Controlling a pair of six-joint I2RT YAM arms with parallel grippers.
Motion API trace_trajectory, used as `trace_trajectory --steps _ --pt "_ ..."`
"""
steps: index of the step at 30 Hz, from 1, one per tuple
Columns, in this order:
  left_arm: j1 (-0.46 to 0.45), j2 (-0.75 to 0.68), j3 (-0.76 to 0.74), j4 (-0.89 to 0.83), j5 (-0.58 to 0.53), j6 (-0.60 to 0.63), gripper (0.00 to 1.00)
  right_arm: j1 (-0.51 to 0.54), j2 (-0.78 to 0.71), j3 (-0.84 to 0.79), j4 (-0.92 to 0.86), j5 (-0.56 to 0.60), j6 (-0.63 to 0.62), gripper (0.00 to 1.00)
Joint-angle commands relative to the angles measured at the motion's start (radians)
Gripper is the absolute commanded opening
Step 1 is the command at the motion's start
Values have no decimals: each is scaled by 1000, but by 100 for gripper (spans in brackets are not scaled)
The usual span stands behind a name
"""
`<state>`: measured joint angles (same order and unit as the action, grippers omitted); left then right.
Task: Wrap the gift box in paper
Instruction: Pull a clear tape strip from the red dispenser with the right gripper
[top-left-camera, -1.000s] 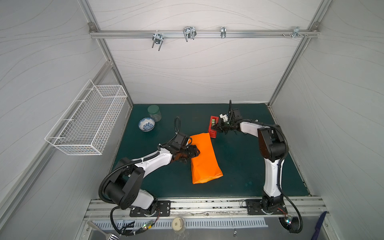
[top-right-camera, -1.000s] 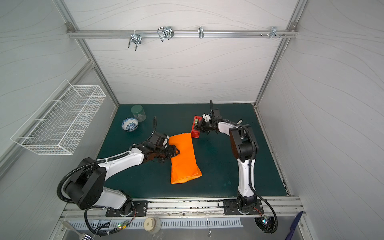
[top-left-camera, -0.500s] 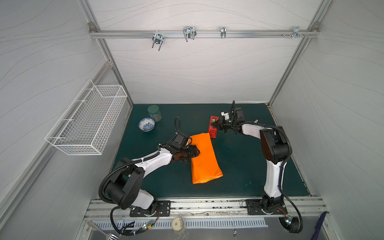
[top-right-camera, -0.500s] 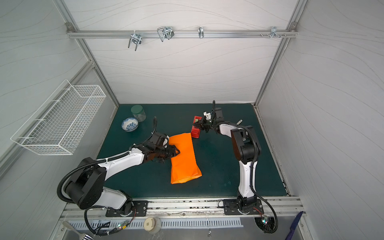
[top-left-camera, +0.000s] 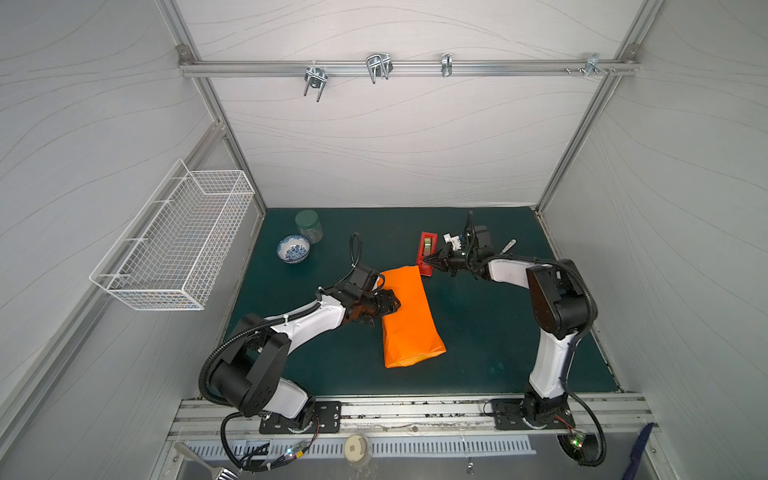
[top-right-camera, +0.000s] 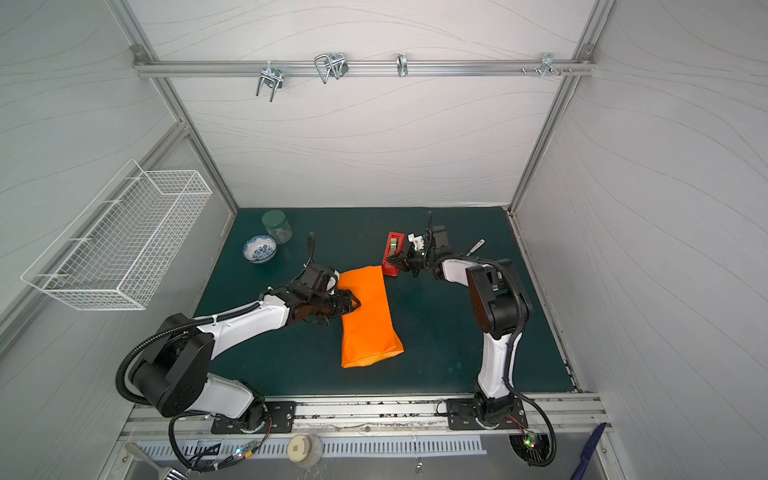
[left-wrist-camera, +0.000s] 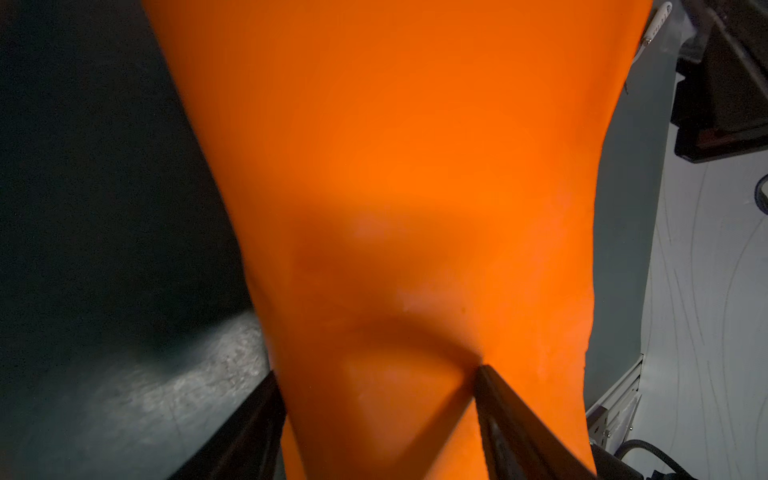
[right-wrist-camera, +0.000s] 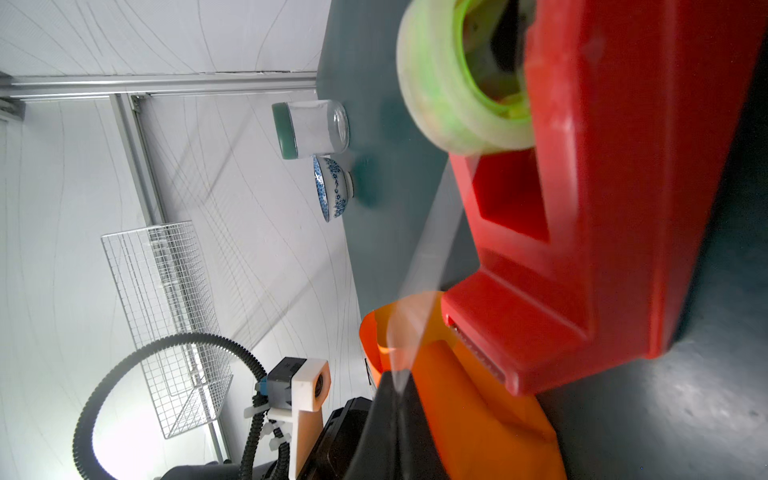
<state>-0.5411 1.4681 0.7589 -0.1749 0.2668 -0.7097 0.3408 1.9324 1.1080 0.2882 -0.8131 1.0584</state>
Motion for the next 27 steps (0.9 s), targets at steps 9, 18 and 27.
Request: trace_trajectory --steps 9,18,27 --pt "-2 75 -35 -130 -83 23 71 36 -61 -75 20 -34 -12 0" --pt "-2 76 -35 -132 -84 27 71 43 -18 -94 10 -20 -45 0" --pt "-1 75 -34 -135 -87 29 71 57 21 -88 17 -22 -49 0"
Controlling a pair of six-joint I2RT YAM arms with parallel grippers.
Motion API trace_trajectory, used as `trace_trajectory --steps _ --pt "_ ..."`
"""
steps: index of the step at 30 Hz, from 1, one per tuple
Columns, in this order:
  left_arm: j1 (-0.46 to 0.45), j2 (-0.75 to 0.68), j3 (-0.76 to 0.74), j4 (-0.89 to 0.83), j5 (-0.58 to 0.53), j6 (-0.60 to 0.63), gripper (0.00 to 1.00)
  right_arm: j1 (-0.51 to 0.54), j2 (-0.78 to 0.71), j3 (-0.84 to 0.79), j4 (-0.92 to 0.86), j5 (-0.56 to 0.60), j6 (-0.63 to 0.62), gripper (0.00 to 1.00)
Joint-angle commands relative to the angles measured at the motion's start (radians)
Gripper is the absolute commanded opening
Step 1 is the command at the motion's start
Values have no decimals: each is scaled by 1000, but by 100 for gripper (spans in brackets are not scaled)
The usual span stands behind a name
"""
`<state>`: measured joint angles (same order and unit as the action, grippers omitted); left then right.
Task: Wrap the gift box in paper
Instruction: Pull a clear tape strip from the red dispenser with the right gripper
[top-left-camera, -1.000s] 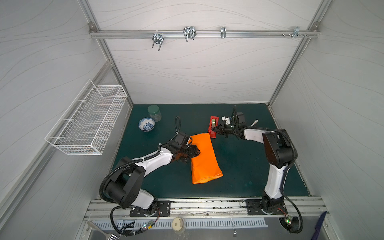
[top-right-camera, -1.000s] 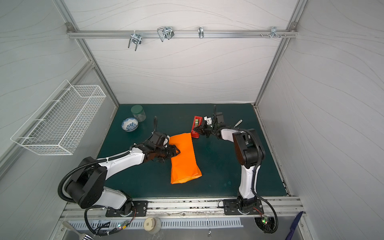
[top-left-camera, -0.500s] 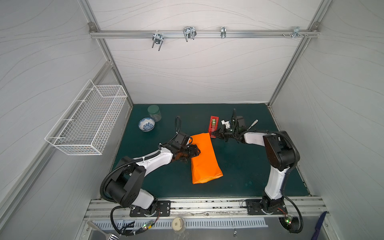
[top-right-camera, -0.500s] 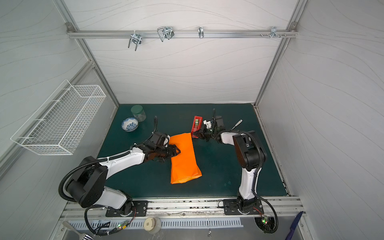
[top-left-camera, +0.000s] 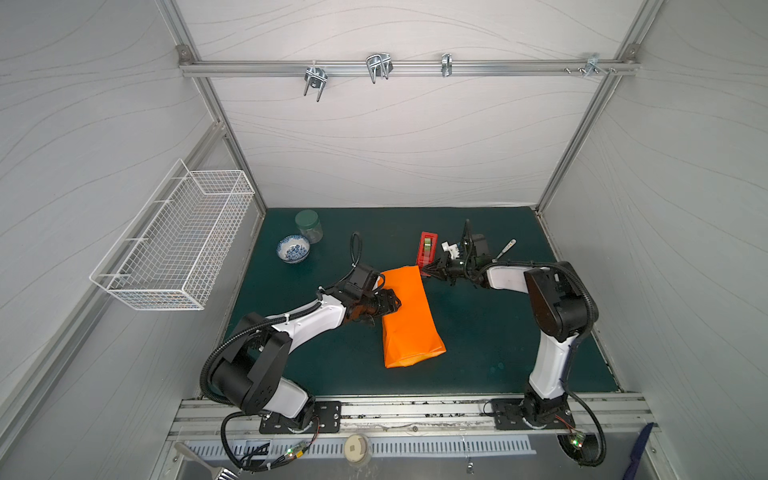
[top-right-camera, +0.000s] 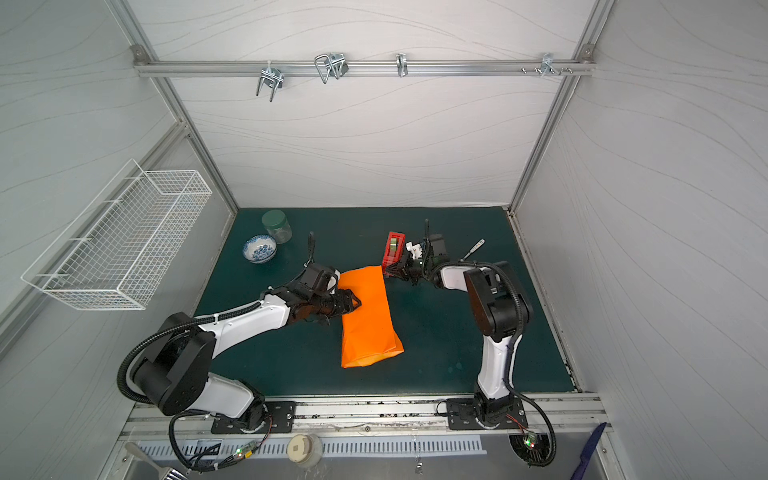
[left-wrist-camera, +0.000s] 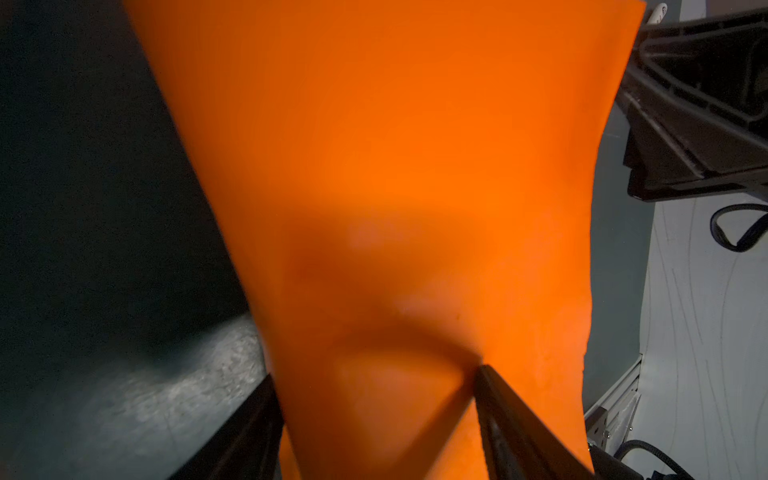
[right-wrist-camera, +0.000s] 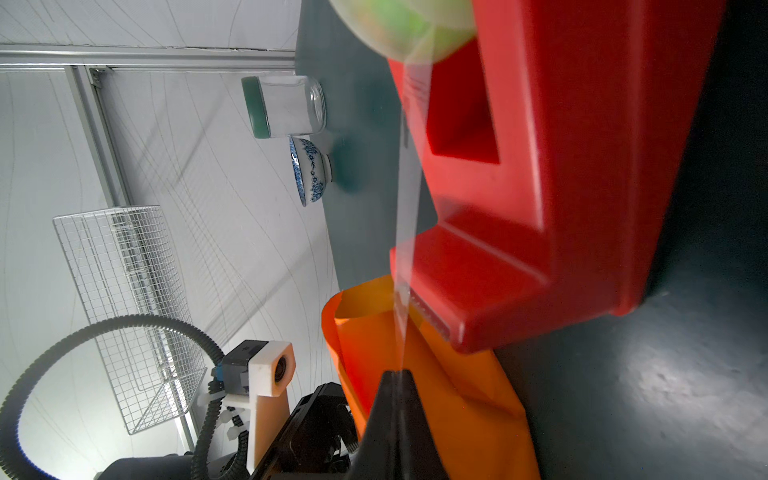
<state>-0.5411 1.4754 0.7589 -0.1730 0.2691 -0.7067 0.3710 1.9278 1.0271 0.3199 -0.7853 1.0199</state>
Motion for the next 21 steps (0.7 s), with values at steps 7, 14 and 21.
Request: trace_trajectory --steps 7,14,21 --pt "-1 59 -35 -141 -93 29 71 22 45 -2 -70 -7 -66 0" --pt "-2 59 -40 -144 -93 30 72 9 86 10 -151 57 -150 0" --pt "-1 63 -38 -142 -94 30 72 -6 100 30 -231 110 -224 0"
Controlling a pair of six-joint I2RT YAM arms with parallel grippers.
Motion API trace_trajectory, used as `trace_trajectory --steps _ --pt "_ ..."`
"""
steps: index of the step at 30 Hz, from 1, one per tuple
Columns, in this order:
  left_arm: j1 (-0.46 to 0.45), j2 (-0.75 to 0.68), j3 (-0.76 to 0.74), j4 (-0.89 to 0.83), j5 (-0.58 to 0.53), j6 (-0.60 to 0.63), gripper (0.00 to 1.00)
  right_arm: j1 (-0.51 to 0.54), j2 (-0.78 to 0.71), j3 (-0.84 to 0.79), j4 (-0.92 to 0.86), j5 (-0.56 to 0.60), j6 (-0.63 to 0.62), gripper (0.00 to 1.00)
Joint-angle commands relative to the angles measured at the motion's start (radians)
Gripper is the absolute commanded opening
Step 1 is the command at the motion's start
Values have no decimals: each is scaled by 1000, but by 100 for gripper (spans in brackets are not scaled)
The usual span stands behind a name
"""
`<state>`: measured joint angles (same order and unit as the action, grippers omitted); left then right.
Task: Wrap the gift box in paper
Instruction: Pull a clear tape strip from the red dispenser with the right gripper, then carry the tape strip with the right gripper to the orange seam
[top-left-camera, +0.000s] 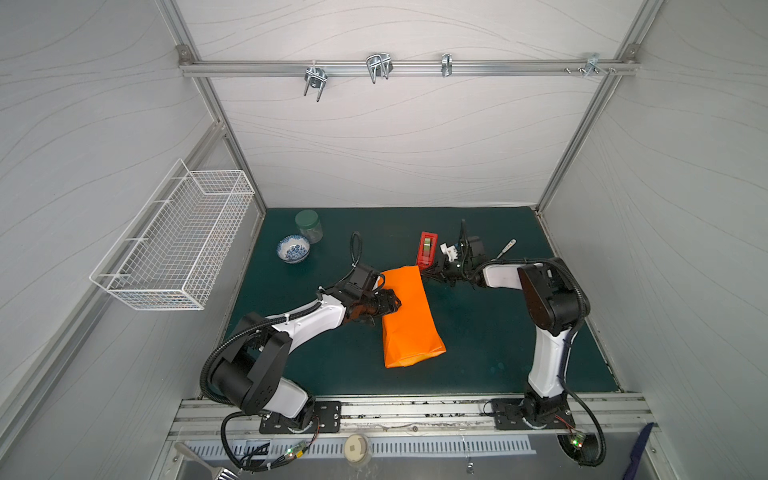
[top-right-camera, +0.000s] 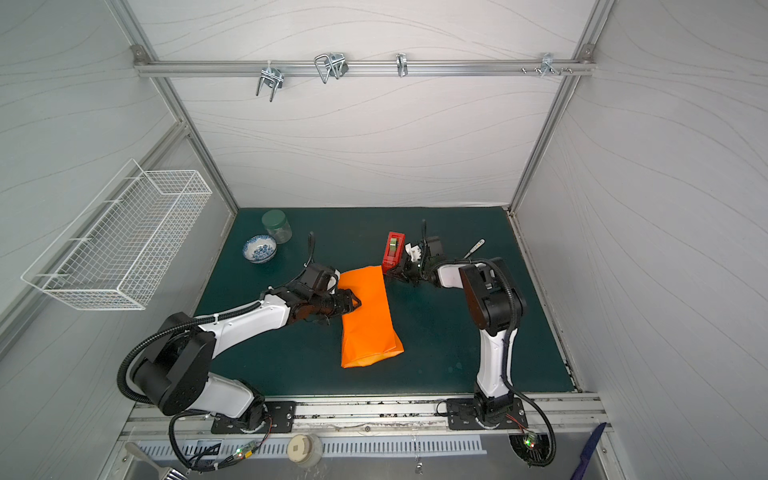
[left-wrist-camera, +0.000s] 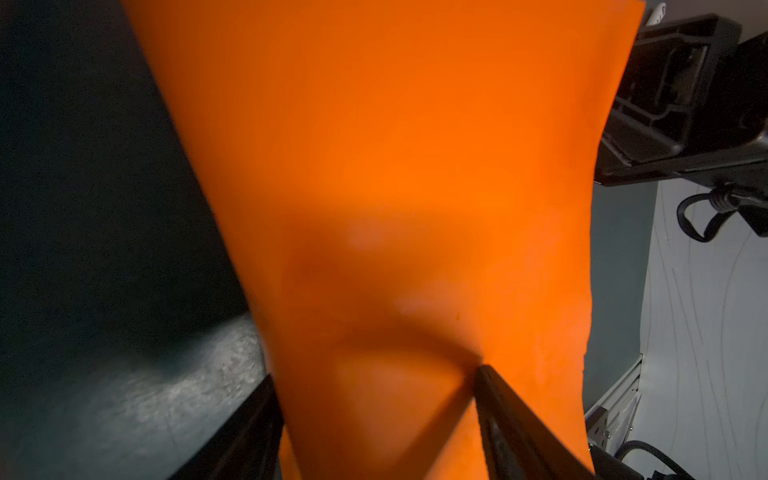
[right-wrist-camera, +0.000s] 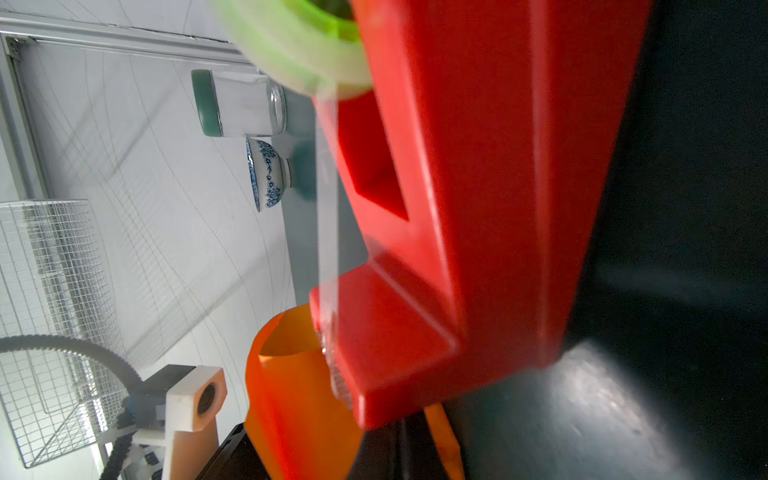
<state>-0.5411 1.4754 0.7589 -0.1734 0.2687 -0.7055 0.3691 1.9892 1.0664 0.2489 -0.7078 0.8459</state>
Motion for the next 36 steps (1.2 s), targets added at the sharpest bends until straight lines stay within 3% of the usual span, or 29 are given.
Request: trace_trajectory --steps 1,16,21,29,36 --pt "-2 63 -38 -140 -93 30 71 -6 35 -5 -176 44 -65 0" --pt "-2 65 -40 -141 -93 29 71 -20 38 73 -347 101 -212 0" --pt "-1 68 -37 -143 -93 31 71 -44 -78 18 -325 85 -198 0" --pt "-1 75 -35 -141 -90 34 71 -39 -442 -264 -35 168 52 0" --pt "-2 81 -33 -143 -91 37 71 158 -619 -458 227 467 242 0"
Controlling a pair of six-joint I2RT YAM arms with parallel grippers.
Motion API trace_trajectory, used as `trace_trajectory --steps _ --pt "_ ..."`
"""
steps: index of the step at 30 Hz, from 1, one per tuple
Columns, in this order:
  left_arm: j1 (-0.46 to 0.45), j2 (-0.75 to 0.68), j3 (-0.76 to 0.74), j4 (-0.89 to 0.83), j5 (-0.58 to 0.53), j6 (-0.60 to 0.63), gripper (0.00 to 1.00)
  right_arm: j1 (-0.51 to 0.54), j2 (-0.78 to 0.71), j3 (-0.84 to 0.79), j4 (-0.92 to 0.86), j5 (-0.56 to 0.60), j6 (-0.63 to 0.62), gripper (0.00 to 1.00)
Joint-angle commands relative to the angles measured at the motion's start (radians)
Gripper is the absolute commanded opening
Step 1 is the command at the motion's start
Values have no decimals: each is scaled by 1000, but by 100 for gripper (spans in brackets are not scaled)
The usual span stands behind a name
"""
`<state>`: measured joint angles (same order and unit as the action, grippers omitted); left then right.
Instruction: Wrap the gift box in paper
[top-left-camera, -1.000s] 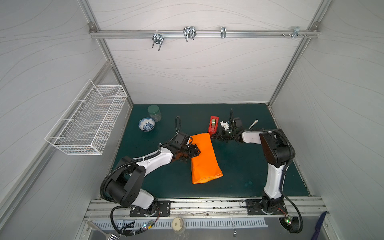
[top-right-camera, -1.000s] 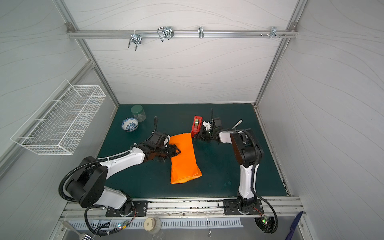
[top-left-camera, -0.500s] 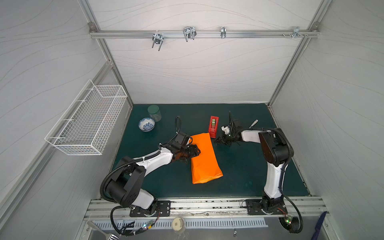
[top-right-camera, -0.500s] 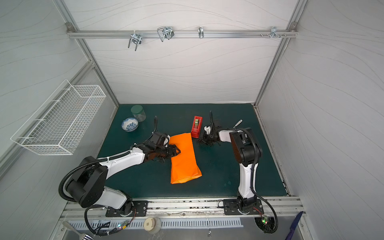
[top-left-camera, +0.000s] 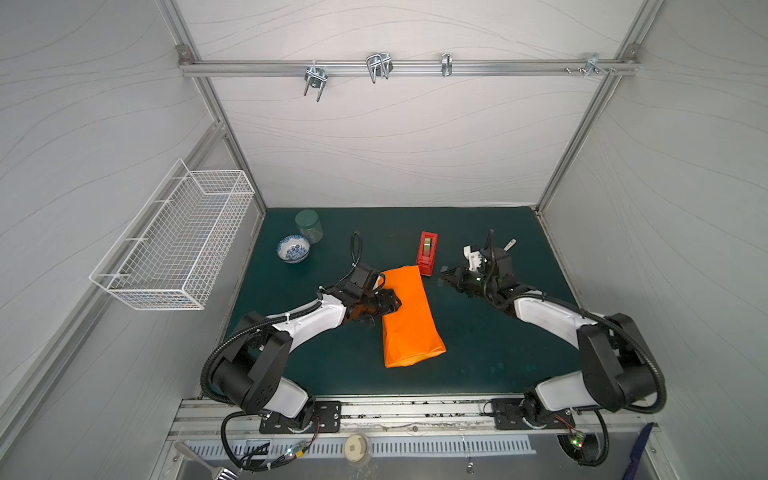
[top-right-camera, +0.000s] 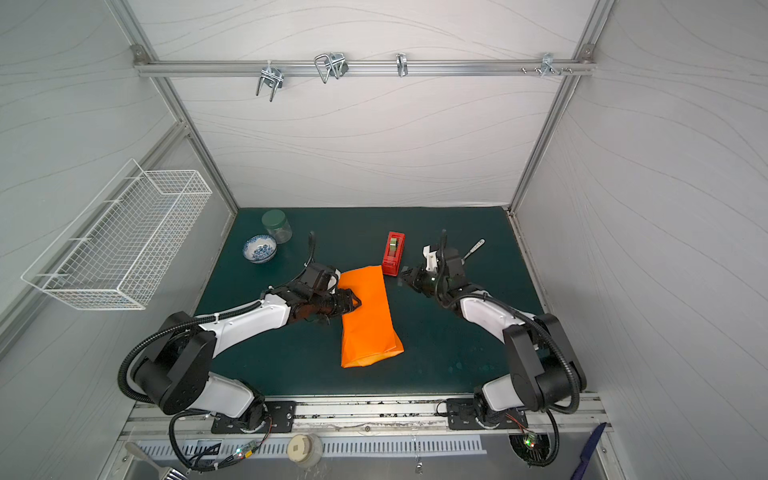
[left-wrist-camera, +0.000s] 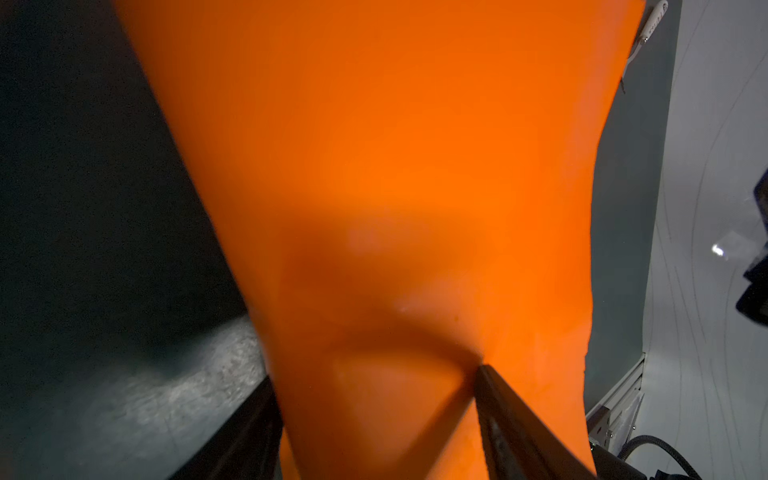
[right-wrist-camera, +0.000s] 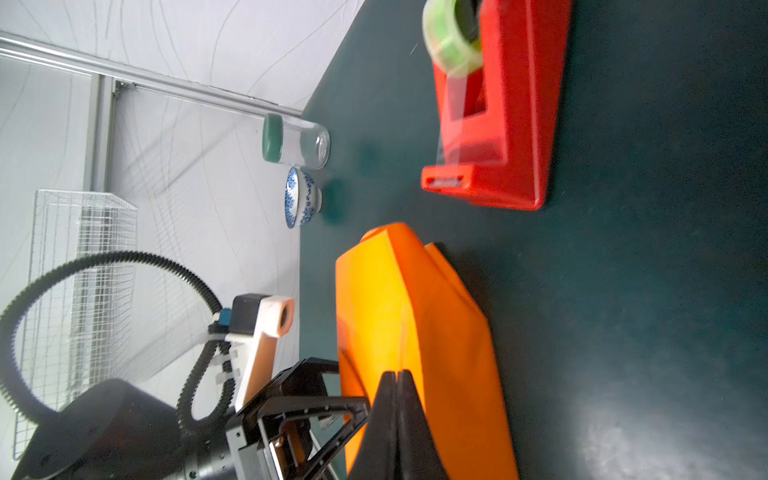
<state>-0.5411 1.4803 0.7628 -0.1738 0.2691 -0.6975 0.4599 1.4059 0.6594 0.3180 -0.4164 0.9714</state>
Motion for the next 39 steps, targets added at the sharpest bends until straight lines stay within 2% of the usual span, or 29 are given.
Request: trace_trajectory --steps 1,6,10,13,25,39 --pt "-2 76 -39 -142 -91 29 71 105 -50 -69 183 240 123 0" --pt "-1 77 -40 -144 -92 31 71 265 -63 -136 310 477 130 0" --pt "-1 80 -35 -147 -88 34 71 359 -60 -184 403 644 81 0" --pt "-2 80 -34 -146 -91 36 71 401 -40 -205 467 712 54 0" --pt "-2 90 -28 -146 -88 38 71 443 100 -235 644 788 30 0" --pt "-2 93 -31 -141 -84 42 71 444 197 -247 673 805 63 0"
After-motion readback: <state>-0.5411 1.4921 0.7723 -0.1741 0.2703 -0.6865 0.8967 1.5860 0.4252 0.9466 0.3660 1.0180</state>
